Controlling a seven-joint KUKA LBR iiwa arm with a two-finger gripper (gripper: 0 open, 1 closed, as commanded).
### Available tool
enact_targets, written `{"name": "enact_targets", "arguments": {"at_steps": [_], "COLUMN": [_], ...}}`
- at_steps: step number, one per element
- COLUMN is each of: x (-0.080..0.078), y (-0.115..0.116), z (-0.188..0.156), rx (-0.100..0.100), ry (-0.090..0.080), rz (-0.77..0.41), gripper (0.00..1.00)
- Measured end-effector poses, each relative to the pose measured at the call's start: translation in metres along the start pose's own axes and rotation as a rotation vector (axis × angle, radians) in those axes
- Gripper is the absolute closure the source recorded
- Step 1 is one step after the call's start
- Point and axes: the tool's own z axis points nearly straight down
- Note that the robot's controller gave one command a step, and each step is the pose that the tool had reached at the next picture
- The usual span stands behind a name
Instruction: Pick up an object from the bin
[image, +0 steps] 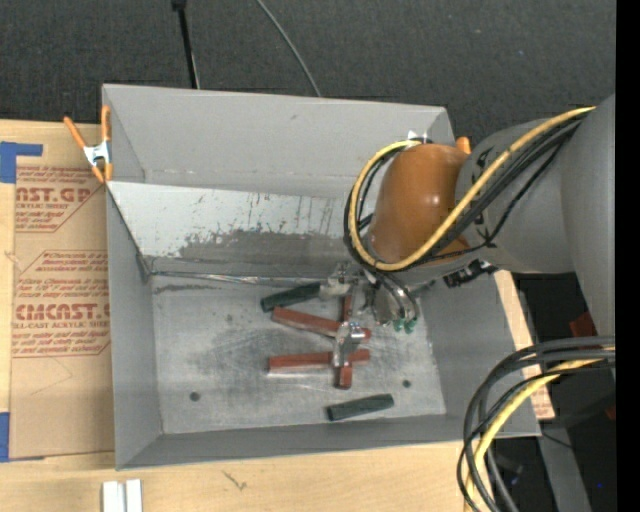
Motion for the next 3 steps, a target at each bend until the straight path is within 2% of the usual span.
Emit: {"name": "enact_targets", "arguments": {"at_steps": [1, 2, 3], "x": [0.017, 0.016, 0.024], "y": [0.008, 0.025, 0.031], "z": [0.014, -0.001, 0.036], "rx": [0.000, -0.001, -0.007], "ry": [0.009, 0.005, -0.051], "rz": [-0.010, 0.141, 0.172], "gripper": [0.00, 0.00, 0.00]}}
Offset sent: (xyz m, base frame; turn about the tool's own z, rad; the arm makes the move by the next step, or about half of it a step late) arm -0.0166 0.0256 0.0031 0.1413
